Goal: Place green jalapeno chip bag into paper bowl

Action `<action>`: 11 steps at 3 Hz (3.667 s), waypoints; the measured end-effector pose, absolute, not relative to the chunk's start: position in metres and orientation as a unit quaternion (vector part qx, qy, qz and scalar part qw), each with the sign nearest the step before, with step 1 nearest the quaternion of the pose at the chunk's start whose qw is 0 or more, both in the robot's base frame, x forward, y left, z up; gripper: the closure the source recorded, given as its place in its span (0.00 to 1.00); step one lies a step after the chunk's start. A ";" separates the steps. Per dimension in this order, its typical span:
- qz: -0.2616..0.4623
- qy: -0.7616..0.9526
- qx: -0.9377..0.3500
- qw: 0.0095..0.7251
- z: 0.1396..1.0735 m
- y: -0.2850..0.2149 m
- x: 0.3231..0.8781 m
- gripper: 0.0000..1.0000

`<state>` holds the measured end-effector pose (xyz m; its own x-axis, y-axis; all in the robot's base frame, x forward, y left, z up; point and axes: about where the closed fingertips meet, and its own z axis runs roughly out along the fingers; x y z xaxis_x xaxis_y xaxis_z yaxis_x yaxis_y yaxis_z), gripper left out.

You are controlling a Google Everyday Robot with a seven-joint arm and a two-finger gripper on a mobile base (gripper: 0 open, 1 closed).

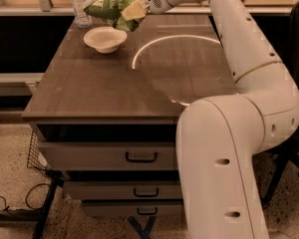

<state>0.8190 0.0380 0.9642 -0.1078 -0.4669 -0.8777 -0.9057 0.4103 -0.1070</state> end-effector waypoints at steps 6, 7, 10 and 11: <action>0.192 0.734 -0.488 0.431 0.924 0.105 0.834 1.00; 0.186 0.738 -0.489 0.425 0.919 0.103 0.840 1.00; 0.190 0.739 -0.493 0.419 0.910 0.111 0.841 0.39; 0.191 0.739 -0.494 0.417 0.906 0.114 0.841 0.15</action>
Offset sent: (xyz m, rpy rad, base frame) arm 0.0141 0.0341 -0.0023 -0.0376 -0.0496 -0.0762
